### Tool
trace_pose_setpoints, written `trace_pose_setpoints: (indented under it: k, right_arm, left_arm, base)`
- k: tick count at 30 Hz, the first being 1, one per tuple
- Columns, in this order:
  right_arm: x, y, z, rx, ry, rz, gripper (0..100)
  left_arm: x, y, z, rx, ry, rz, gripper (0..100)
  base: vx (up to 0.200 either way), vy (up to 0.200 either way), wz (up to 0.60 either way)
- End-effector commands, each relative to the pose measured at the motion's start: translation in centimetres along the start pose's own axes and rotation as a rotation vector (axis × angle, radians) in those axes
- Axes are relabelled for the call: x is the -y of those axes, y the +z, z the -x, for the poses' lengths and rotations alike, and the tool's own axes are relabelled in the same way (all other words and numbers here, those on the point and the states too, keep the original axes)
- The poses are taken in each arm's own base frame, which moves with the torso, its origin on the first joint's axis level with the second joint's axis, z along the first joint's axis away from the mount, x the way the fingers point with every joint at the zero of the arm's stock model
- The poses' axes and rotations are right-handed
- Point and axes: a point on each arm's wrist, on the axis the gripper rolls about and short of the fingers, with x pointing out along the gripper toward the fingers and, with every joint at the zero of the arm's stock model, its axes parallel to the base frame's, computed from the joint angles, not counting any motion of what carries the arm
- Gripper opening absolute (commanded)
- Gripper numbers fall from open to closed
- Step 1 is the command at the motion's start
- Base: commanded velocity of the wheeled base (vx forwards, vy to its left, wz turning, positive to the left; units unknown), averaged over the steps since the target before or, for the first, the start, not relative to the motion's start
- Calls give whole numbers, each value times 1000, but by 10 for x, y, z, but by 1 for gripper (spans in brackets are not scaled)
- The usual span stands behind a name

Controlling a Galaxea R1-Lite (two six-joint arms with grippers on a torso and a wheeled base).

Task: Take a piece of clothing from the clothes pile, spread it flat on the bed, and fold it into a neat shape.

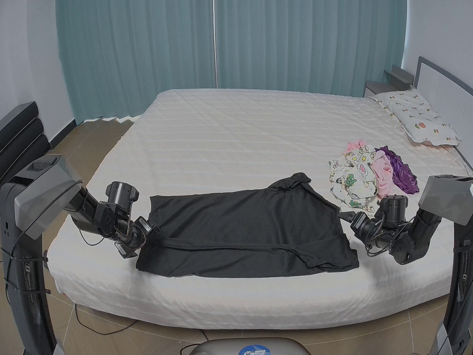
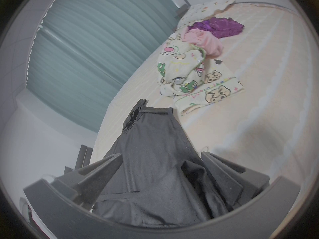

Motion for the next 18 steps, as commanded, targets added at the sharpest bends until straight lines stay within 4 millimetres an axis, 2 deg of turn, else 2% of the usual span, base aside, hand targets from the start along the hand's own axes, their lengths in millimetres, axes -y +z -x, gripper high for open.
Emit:
trace_pose_setpoints:
  k: [1,2,8,13,18]
  right_arm:
    - [-2,1,13,14,9,-51,100]
    - [-2,2,15,18,11,-58,100]
    - [5,0,21,37,20,-69,100]
    - [5,-1,23,37,20,-67,100]
    - [5,-2,22,35,19,-67,100]
  left_arm:
    - [-2,5,9,10,-11,20,100]
    - [-2,6,8,10,-11,21,100]
    - [-5,5,6,-2,-5,23,100]
    - [-5,4,10,-4,-8,23,100]
    - [2,-9,17,-36,-27,-3,100]
  base:
    - [0,0,0]
    - [0,0,0]
    - [200,0,0]
    - [0,0,0]
    - [0,0,0]
